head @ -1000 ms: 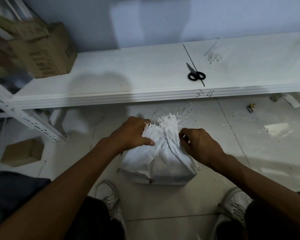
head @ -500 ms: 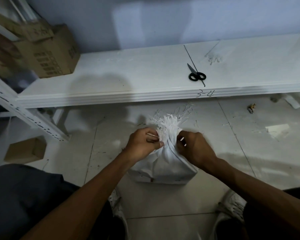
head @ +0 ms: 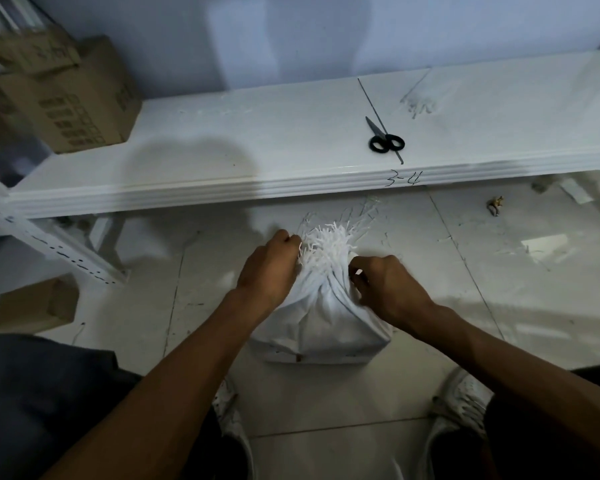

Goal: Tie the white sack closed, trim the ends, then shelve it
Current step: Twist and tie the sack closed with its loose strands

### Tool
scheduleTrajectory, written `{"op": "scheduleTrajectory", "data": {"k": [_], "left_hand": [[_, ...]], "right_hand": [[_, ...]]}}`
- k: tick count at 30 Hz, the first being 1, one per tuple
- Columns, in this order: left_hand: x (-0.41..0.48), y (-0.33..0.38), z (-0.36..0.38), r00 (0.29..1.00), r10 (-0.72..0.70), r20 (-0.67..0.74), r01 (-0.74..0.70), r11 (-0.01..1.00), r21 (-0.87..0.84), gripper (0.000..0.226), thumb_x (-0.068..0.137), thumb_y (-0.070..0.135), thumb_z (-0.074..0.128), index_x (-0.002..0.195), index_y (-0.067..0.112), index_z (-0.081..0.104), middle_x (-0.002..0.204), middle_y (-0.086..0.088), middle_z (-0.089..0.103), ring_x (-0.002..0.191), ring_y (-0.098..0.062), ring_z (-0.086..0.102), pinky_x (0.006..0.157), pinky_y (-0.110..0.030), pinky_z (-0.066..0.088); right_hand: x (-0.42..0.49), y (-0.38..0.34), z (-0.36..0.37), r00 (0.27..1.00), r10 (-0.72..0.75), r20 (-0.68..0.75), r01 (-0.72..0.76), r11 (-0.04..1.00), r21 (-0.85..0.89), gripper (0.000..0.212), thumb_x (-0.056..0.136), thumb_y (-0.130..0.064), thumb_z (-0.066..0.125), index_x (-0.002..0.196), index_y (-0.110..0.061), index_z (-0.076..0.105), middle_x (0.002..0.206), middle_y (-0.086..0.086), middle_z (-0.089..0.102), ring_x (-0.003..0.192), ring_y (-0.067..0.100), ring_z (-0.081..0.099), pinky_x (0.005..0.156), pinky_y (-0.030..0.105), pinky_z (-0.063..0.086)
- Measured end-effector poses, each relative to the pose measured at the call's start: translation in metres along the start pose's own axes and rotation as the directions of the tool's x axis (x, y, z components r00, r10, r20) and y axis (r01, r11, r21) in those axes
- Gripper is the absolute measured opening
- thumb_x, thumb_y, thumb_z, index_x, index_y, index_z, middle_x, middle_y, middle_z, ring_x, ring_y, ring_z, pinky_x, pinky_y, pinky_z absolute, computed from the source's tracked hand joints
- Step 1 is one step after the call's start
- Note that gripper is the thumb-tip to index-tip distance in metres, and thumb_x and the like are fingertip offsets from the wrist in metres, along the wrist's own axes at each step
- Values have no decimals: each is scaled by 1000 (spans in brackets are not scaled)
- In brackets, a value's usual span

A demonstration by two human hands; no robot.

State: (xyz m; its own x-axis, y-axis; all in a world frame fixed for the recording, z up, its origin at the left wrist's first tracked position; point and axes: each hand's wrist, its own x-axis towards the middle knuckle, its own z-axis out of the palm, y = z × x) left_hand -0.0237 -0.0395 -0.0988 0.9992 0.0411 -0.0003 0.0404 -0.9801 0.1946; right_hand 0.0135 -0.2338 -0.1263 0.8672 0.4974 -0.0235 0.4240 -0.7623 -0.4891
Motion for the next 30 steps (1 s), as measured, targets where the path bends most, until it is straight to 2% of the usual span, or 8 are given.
{"op": "scheduleTrajectory", "data": {"k": [6,9,11,14,18,22,26,30], "left_hand": [[-11,12,-9,998,56,39,-65,949,308,25,93,11,46,113,11,62,116,-8,60,93,-32,65,63,-33,35],[-16,21,-10,993,64,99,-100,906,411,30,92,4,48,119,10,61,113,-10,68,97,-31,68,65,-32,37],[-19,28,-12,989,3,149,-58,930,362,27,90,5,51,115,7,62,110,-12,70,96,-31,69,65,-32,39],[-25,28,-11,939,-227,258,235,972,-2,13,88,11,57,92,6,68,93,-16,70,80,-30,71,61,-30,50],[-28,18,8,785,-423,453,618,593,-516,16,75,8,60,76,-3,71,76,-22,74,63,-30,73,62,-43,64],[-31,17,21,738,-425,525,661,295,-690,17,85,1,68,74,14,71,82,-15,73,79,-27,71,82,-42,61],[-28,15,33,721,-460,518,649,189,-737,18,79,1,77,75,18,71,73,-6,69,73,-22,68,77,-35,60],[-26,13,34,695,-374,614,691,113,-714,13,78,2,78,80,15,76,79,-5,74,72,-18,70,58,-22,56]], "right_hand": [[-11,-3,1,999,-25,-48,14,977,-214,24,90,-20,51,82,-1,62,80,22,70,71,40,65,55,36,46],[-23,-18,0,999,-42,-18,34,940,-340,26,93,-21,45,103,-3,59,90,22,71,79,40,66,51,31,30],[-28,-26,1,999,-35,5,34,918,-396,29,94,-25,42,110,-5,56,97,19,70,85,39,66,53,31,29],[-30,-31,8,999,36,6,-33,953,-302,29,93,-31,46,103,-6,58,100,19,69,89,38,65,61,31,33],[-29,-26,22,980,170,100,-175,983,52,24,85,-26,57,75,-4,62,79,19,72,77,33,69,61,33,50],[-27,-17,25,920,331,211,-389,847,363,20,80,-11,63,67,0,74,68,14,77,64,22,73,69,31,60],[-25,-14,23,847,401,348,-530,601,598,15,81,-11,75,72,1,74,60,11,71,46,10,66,52,18,57],[-23,-13,20,838,363,406,-544,523,656,22,81,-11,76,83,10,74,76,21,71,65,22,67,64,24,59]]}}
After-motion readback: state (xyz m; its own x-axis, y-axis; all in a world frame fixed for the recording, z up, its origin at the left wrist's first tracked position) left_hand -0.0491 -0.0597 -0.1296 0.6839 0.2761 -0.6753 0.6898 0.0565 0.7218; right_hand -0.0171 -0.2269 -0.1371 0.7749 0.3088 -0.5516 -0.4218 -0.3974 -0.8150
